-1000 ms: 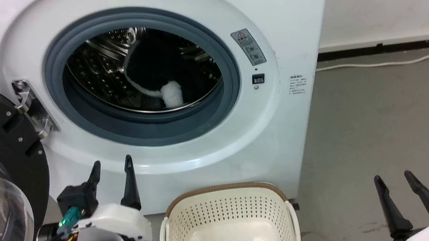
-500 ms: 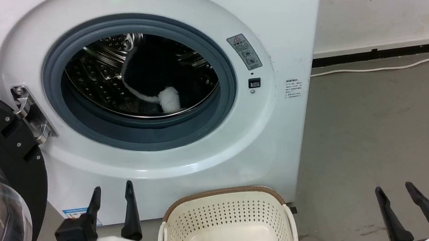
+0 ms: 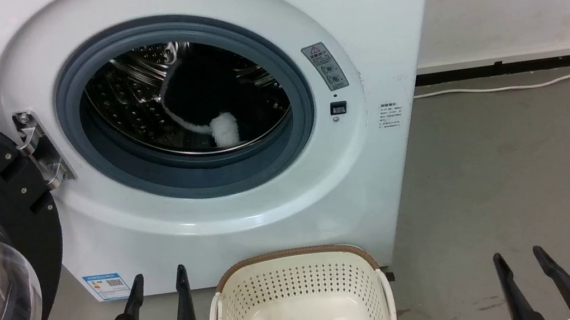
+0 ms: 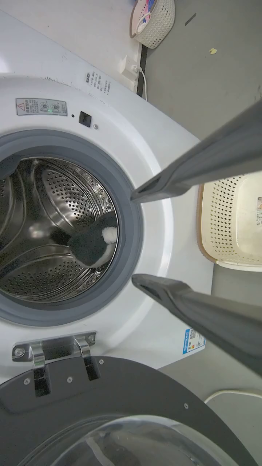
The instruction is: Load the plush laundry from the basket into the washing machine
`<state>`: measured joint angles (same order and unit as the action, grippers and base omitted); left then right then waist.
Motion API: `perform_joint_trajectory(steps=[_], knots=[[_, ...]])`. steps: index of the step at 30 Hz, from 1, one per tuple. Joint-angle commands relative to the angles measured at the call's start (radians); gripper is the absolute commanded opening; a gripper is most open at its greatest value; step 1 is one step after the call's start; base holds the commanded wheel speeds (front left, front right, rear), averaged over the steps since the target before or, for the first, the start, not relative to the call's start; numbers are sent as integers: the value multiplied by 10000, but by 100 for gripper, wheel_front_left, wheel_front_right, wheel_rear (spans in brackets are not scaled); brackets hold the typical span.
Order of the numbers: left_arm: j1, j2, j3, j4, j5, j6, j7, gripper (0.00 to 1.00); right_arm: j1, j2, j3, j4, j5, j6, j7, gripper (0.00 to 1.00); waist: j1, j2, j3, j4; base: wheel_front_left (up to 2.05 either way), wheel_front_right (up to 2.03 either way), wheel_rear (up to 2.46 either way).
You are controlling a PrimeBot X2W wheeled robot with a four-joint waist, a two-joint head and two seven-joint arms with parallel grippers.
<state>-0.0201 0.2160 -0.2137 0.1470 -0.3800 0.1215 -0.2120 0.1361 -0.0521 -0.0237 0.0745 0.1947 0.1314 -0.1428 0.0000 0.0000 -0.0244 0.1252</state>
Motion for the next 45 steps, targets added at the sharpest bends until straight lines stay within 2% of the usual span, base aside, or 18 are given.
perform_joint_trajectory(steps=[1,11,21,22,45], knots=[[131,24,-19,-64,59,48,-1,100,134,18,18,16,64,-7,-24,100,0,0,7,-6,0,0,0],[231,-23,6,-198,-10,289,43,100,86,18,-13,46,134,-7,24,100,0,0,65,-59,0,0,0],[178,30,48,-57,-217,257,98,100,96,18,-3,69,201,-7,25,100,0,0,78,-70,0,0,0],[166,39,39,-38,-221,255,108,0,92,18,3,69,209,-7,25,0,0,0,79,-73,0,0,0],[87,-280,309,-269,354,47,376,0,-194,3,31,-54,-184,1,204,0,1,0,106,-241,0,0,0]])
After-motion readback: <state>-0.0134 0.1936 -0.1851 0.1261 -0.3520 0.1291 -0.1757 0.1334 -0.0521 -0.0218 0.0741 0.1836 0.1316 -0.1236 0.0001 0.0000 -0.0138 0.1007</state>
